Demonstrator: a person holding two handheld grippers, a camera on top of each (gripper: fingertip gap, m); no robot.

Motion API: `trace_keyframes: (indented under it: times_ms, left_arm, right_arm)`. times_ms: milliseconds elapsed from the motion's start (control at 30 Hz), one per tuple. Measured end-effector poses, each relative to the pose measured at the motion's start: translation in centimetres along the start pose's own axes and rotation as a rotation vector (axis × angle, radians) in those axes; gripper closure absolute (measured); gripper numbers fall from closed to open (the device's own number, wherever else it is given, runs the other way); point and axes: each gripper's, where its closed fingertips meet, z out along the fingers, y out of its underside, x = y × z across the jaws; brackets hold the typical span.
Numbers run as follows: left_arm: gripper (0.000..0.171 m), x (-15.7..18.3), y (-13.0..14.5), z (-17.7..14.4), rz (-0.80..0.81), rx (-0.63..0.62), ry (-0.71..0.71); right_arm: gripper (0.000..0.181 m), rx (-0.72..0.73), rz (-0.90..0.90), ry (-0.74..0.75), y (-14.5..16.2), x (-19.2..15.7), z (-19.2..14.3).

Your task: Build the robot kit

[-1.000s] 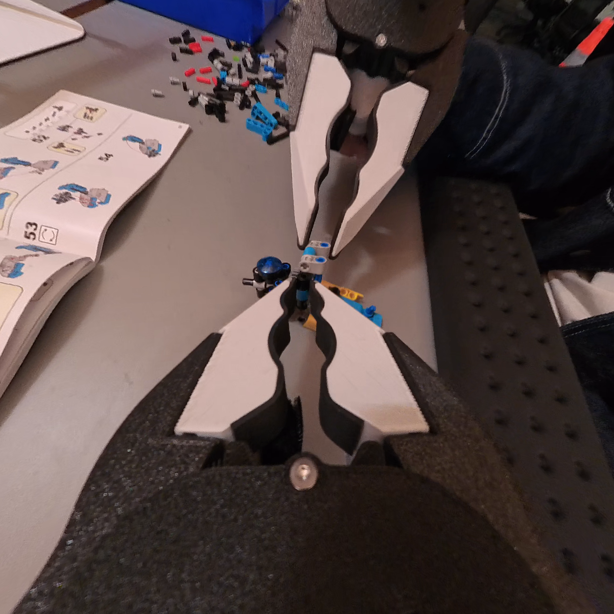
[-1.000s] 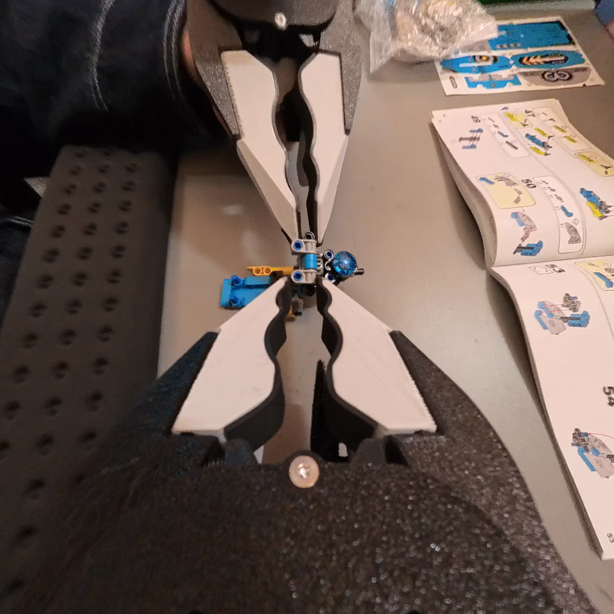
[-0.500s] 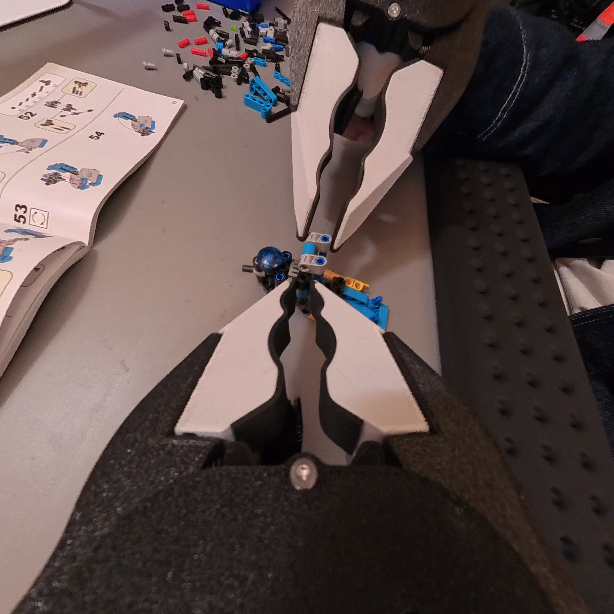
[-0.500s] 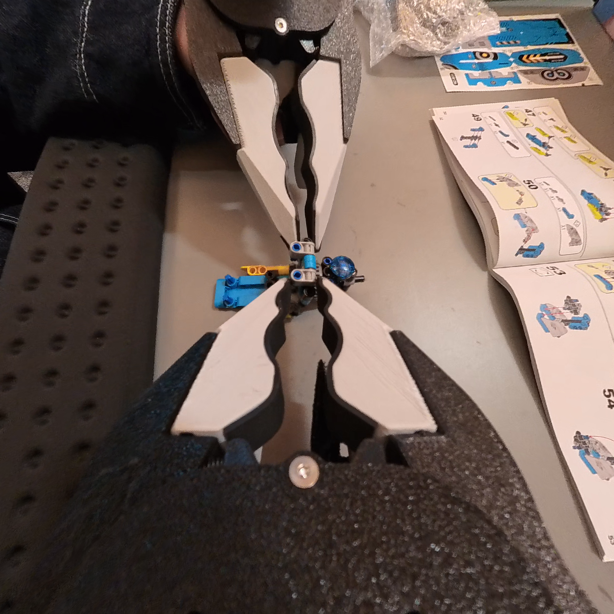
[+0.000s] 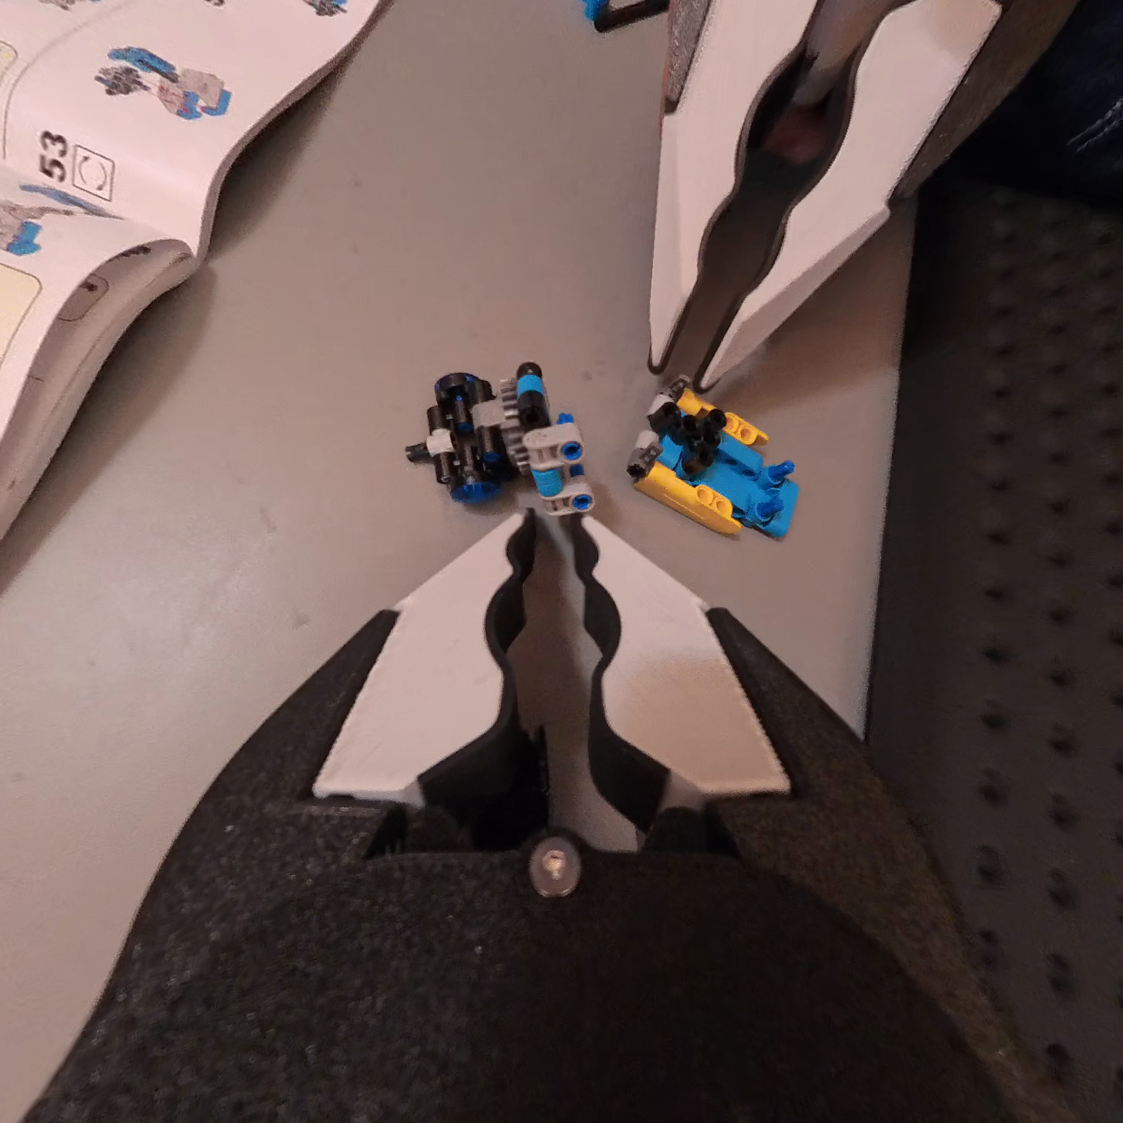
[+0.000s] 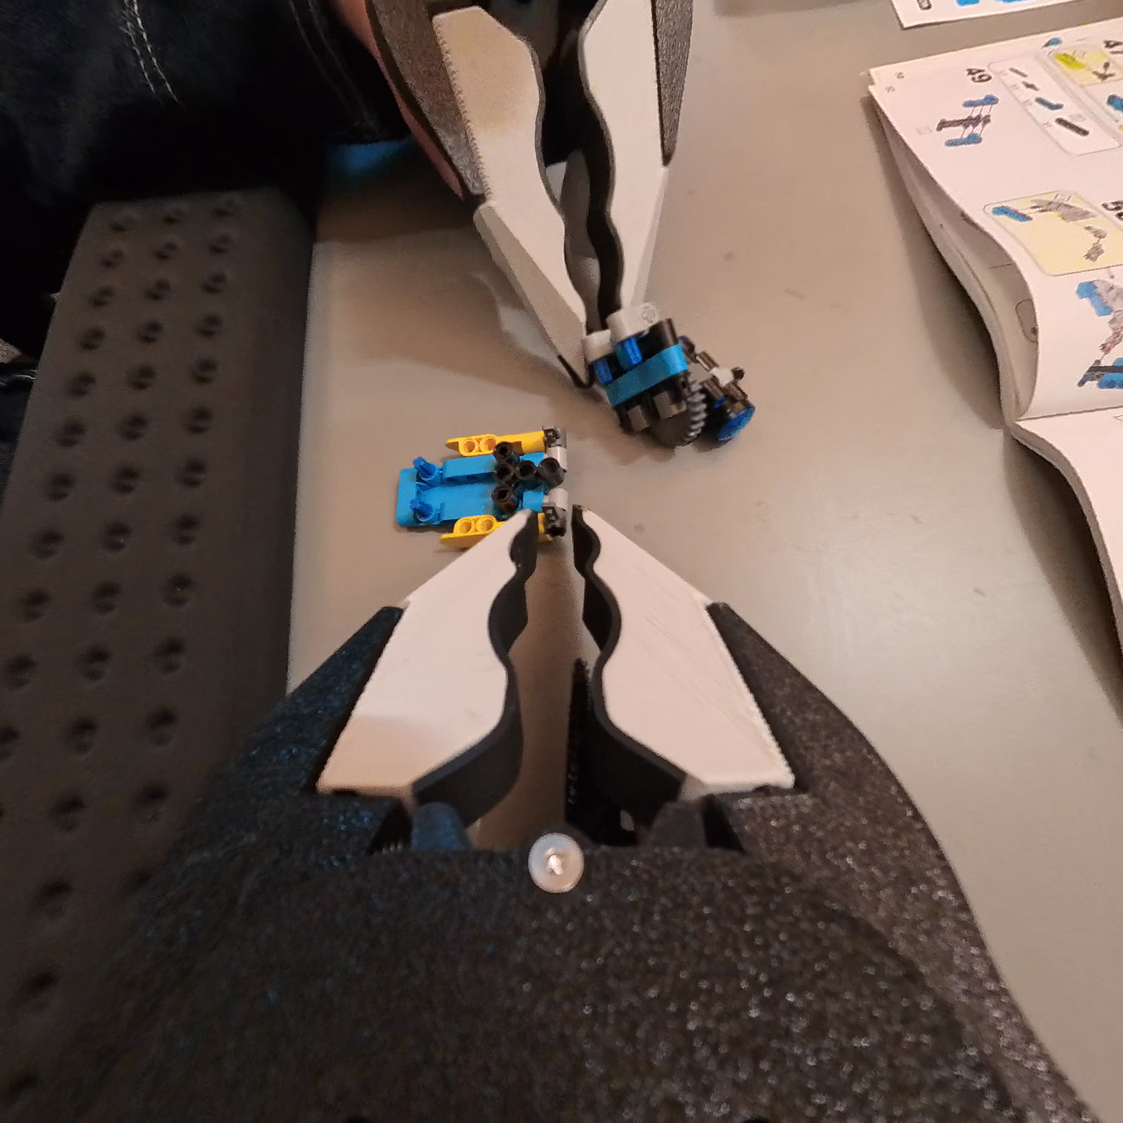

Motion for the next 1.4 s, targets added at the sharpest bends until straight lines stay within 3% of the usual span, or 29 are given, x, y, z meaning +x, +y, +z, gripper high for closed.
trace_keyframes:
  times_ms: [100,267,367,467,567,767,1233,1400]
  left_arm:
    - [0.142,-0.7,-0.7,-0.7,-0.043,0.048,-0.038]
    - [0.158,0.8,-2.8,-2.5,0.033,0.175,-0.045]
    - [0.160,2.8,-3.5,-2.6,0.062,0.214,0.021]
    - [0.162,4.0,-2.7,-0.8,0.084,0.134,0.069]
    - [0.156,3.5,-2.0,0.8,0.088,0.060,0.025]
    - [0.165,3.3,-1.3,0.8,0.069,0.043,0.044]
    - [0.167,3.7,-1.1,0.7,0.095,0.054,0.048]
    - [0.167,3.8,-1.1,0.5,0.120,0.054,0.024]
  right_arm:
    - [0.171,-0.003,0.000,-0.015,0.1,-0.3,0.3]
    - [0.178,0.005,-0.007,-0.016,0.0,-0.1,0.2]
    - [0.178,0.013,0.015,-0.041,0.0,-0.2,0.2]
    - [0.178,0.014,0.014,-0.054,0.0,-0.2,0.3]
    - [0.178,0.015,0.014,-0.083,0.0,-0.6,0.4]
    - [0.178,0.015,0.002,-0.091,-0.1,-0.7,0.5]
    - [0.178,0.040,0.095,-0.120,0.0,-1.1,0.5]
    - [0.155,-0.011,0.227,-0.167,0.8,-1.4,0.8]
